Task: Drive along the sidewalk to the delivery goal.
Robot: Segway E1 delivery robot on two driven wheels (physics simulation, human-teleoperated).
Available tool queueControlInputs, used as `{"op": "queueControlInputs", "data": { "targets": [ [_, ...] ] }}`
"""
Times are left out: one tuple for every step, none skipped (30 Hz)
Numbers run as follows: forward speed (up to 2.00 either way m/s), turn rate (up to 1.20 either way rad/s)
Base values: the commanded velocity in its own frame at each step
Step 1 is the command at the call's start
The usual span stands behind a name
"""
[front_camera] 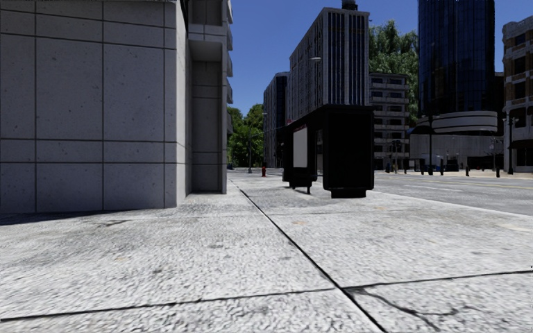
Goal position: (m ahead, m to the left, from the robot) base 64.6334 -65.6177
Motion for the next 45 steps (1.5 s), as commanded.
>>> {"op": "queueControlInputs", "data": {
  "targets": [
    [2.0, 0.0],
    [2.0, 0.0],
    [2.0, 0.0],
    [2.0, 0.0],
    [2.0, 0.0],
    [2.0, 0.0],
    [2.0, 0.0],
    [2.0, 0.0],
    [2.0, 0.0],
    [2.0, 0.0],
    [2.0, 0.0],
    [2.0, 0.0],
    [2.0, 0.0],
    [2.0, 0.0],
    [2.0, 0.0],
    [2.0, 0.0],
    [2.0, 0.0],
    [2.0, 0.0],
    [2.0, 0.0],
    [2.0, 0.0],
    [2.0, 0.0],
    [2.0, 0.0],
    [2.0, 0.0],
    [2.0, 0.0],
    [2.0, 0.0],
    [2.0, 0.0],
    [2.0, 0.0],
    [2.0, 0.0],
    [2.0, 0.0],
    [2.0, 0.0],
    [2.0, 0.0],
    [2.0, 0.0],
    [2.0, 0.0],
    [2.0, 0.0],
    [2.0, 0.0],
    [2.0, 0.0],
    [2.0, 0.0],
    [2.0, 0.0],
    [2.0, 0.0],
    [2.0, 0.0],
    [2.0, 0.0],
    [2.0, 0.0],
    [2.0, 0.0],
    [2.0, 0.0],
    [2.0, 0.0]
  ]
}}
